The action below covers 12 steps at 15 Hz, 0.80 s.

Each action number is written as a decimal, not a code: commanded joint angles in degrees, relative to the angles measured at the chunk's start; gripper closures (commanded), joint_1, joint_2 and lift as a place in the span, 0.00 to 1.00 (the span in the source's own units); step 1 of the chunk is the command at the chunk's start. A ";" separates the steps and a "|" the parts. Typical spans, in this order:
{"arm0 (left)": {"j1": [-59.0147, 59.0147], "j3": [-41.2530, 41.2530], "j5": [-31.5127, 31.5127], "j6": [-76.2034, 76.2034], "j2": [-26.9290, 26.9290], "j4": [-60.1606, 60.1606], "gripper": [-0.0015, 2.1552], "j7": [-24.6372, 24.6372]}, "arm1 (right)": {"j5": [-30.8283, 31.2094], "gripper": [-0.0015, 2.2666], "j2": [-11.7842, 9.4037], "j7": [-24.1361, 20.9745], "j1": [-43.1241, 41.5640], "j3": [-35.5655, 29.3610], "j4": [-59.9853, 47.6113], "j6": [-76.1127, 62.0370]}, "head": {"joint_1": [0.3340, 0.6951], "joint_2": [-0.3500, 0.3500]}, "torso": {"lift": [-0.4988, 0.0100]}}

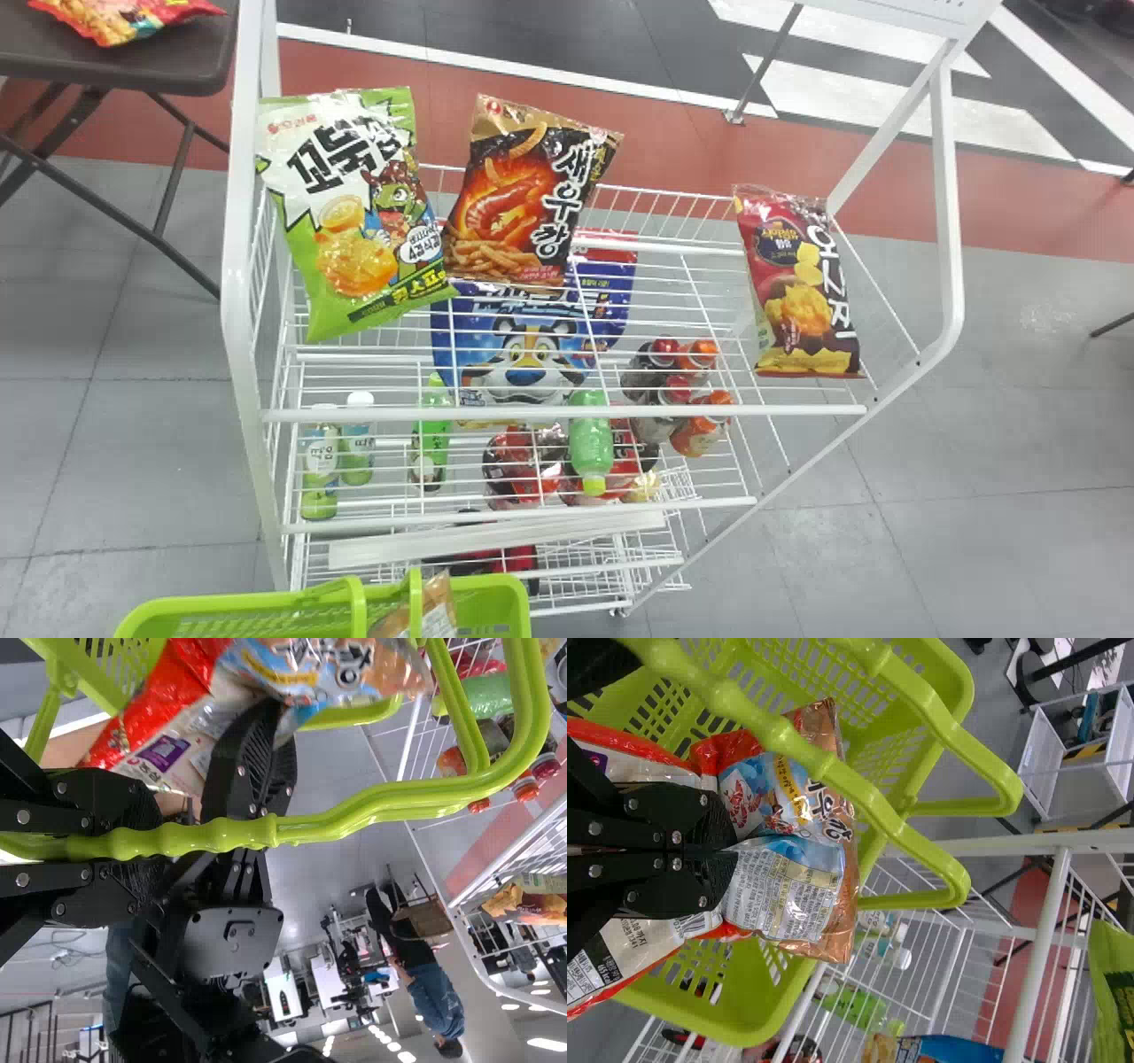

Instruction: Hold basket handle with left hand then pick Saewookkang with right hand and place into basket

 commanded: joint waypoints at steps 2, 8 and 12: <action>0.43 -0.01 -0.07 0.00 0.09 -0.52 0.87 0.00 | -1.12 0.02 0.70 0.96 -0.88 -0.26 -0.02 4.83 | 1.00 0.00 | 0.94; 0.87 0.08 -0.07 0.00 0.35 -0.78 0.87 -0.27 | -1.12 0.03 2.02 0.87 0.88 -7.82 -0.82 -2.91 | 1.00 0.00 | 0.94; 0.95 0.25 -0.07 -0.18 0.35 -0.78 0.87 -0.27 | 0.19 0.03 4.92 -0.62 4.74 -15.99 -1.87 -21.19 | 1.00 0.00 | 0.94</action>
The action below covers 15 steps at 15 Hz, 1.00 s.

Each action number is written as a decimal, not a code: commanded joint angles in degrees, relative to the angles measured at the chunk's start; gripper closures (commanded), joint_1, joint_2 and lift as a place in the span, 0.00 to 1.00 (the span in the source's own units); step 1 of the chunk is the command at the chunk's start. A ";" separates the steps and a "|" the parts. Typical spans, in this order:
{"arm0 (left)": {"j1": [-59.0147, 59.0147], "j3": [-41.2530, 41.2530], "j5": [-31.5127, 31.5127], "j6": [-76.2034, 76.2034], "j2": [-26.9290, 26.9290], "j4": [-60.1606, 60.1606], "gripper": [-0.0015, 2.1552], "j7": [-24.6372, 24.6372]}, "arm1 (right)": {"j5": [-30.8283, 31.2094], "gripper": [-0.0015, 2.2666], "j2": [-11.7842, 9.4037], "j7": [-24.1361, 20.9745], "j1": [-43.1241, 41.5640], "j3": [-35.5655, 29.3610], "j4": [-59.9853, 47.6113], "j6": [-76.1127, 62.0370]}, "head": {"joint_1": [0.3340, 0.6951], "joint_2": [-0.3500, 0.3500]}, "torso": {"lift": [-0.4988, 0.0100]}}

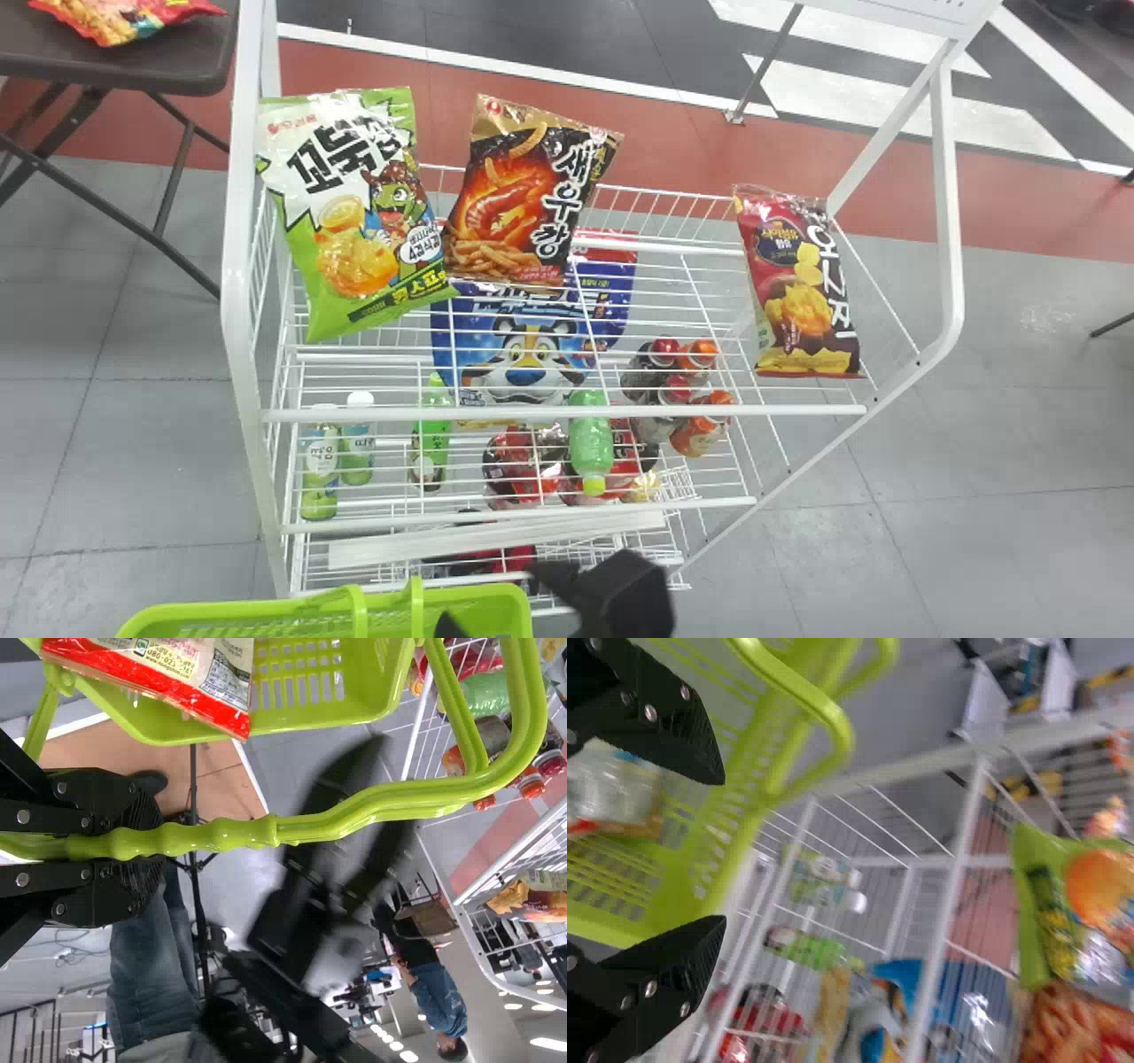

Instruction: Hold basket handle with left hand then pick Saewookkang with right hand and place into basket

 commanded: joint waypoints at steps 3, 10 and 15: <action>0.36 0.30 0.00 -1.21 -0.18 0.52 0.87 -0.17 | 0.44 0.03 4.50 -0.83 3.71 -8.53 -0.53 -22.31 | 1.00 0.00 | 0.94; 1.85 3.28 1.49 -5.43 -0.44 2.19 0.87 -1.84 | -6.76 0.04 7.32 3.82 7.67 -21.01 0.17 -29.35 | 1.00 0.00 | 0.94; 1.94 3.55 2.02 -6.13 -0.44 2.54 0.87 -2.37 | -7.20 0.04 8.63 6.20 8.90 -25.14 1.23 -33.04 | 1.00 0.00 | 0.94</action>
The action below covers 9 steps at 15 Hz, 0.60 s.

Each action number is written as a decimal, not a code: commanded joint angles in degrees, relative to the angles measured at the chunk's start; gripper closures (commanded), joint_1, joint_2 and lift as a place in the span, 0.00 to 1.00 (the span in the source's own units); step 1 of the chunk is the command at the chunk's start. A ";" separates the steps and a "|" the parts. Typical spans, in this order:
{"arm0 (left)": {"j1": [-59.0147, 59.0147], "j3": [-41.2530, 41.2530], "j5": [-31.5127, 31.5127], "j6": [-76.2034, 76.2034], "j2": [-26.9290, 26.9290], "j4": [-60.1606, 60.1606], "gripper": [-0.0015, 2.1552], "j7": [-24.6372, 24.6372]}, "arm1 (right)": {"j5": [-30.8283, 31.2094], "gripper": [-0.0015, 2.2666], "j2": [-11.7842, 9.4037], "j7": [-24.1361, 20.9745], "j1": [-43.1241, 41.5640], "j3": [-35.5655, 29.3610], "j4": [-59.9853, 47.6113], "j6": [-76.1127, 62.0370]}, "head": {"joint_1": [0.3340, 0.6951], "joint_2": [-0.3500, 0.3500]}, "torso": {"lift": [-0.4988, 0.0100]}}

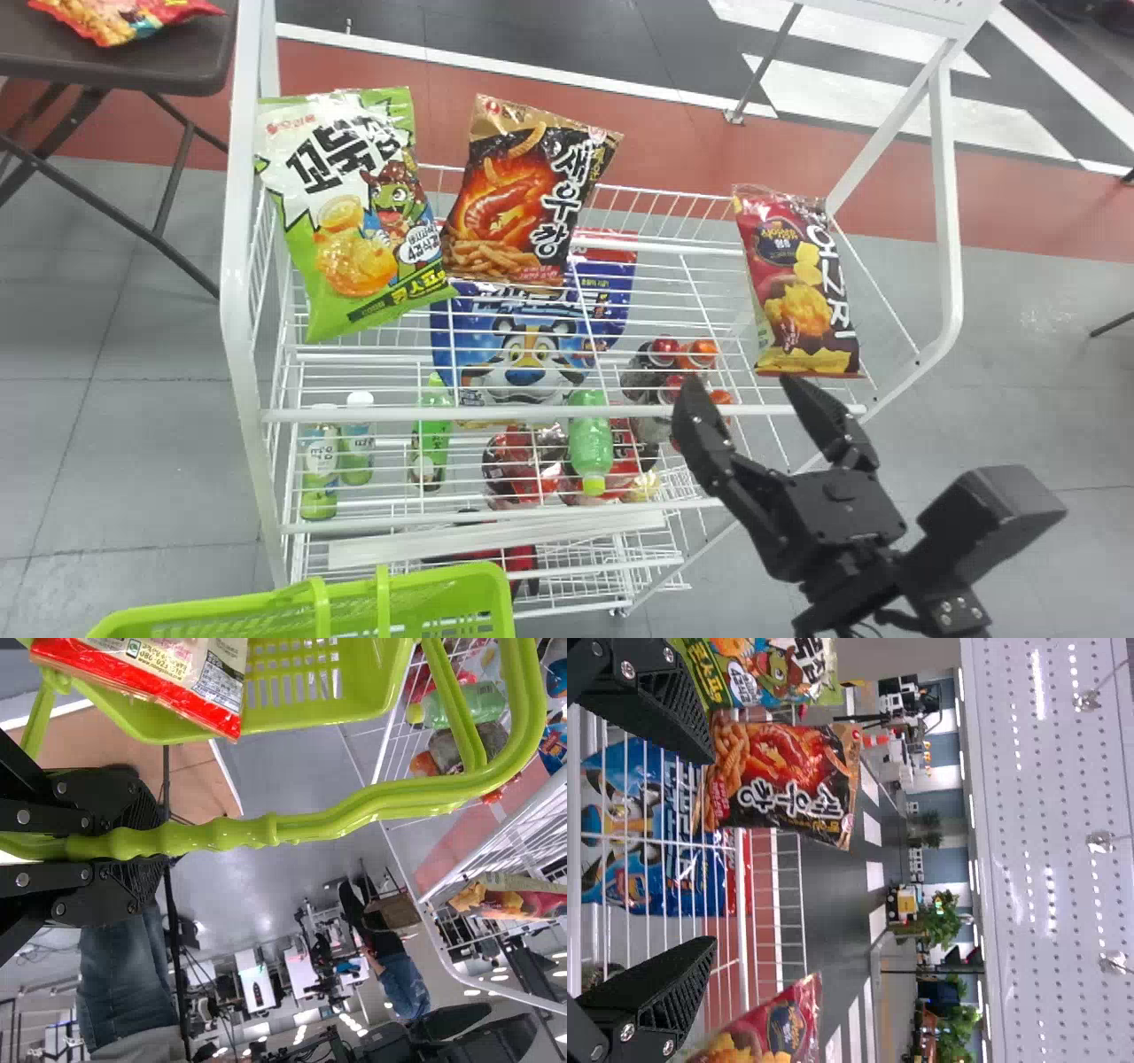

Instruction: Hold basket handle with left hand then pick Saewookkang with right hand and place into basket

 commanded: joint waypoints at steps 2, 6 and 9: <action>0.26 0.07 0.16 -0.23 -0.15 0.05 0.87 -0.08 | 0.50 0.04 0.16 0.49 0.10 -0.18 0.64 -1.73 | 1.00 0.00 | 0.94; 0.79 0.07 0.16 -0.41 -0.24 -0.13 0.87 -0.35 | 0.59 0.04 0.16 0.58 0.27 0.00 -0.15 -2.61 | 1.00 0.00 | 0.94; 0.97 0.07 0.16 -0.41 -0.24 -0.30 0.87 -0.70 | 0.68 0.04 0.16 0.75 0.27 0.18 -0.15 -2.61 | 1.00 0.00 | 0.94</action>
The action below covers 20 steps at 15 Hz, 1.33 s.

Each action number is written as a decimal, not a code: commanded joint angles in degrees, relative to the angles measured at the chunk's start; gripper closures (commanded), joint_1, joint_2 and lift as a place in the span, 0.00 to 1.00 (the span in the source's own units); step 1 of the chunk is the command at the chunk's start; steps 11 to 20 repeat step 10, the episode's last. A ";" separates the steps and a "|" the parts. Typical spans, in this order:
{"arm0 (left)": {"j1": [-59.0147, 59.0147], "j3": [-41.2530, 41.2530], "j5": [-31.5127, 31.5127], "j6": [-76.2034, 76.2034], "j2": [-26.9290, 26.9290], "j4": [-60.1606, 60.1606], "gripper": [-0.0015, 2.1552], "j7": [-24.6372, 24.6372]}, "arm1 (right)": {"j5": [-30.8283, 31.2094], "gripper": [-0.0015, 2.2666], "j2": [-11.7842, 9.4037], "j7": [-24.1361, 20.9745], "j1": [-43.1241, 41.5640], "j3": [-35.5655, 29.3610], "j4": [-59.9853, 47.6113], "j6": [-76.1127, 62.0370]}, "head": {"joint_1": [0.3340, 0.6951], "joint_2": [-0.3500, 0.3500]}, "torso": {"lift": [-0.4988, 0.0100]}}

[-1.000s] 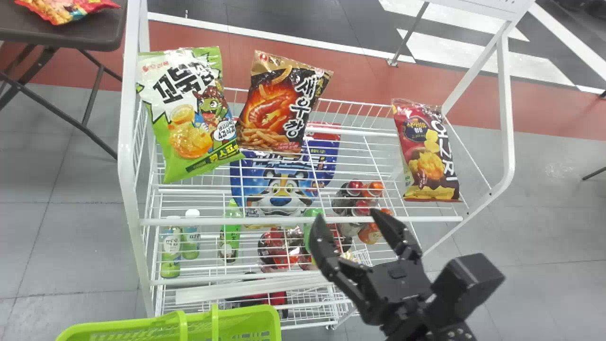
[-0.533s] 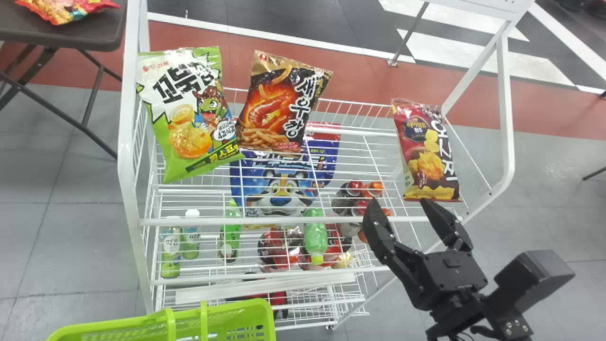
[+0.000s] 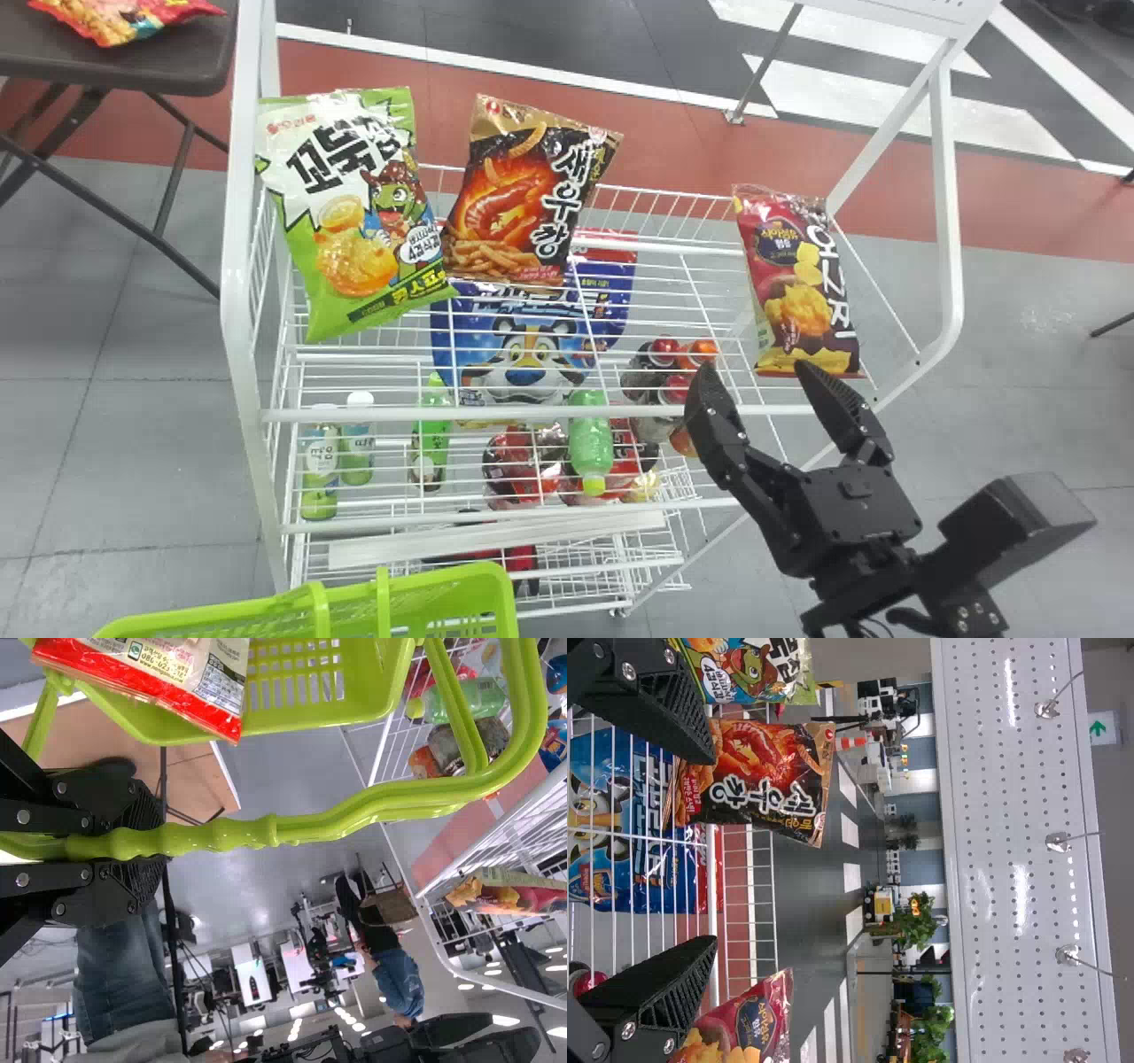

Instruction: Hold basket handle with left hand then pick Saewookkang with right hand and place into basket

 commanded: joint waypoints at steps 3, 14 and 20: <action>0.23 0.00 0.00 0.04 0.00 -0.17 0.87 -0.14 | 0.12 0.04 0.19 0.16 0.09 0.18 -0.03 -0.18 | 1.00 0.00 | 0.94; 0.85 0.17 0.00 0.04 0.00 -0.61 0.87 -0.40 | 0.30 0.04 0.37 0.16 0.44 0.27 -0.29 -1.06 | 1.00 0.00 | 0.94; 0.85 0.17 0.00 0.04 0.00 -0.61 0.87 -0.40 | 0.30 0.04 0.37 0.16 0.44 0.27 -0.29 -1.06 | 1.00 0.00 | 0.94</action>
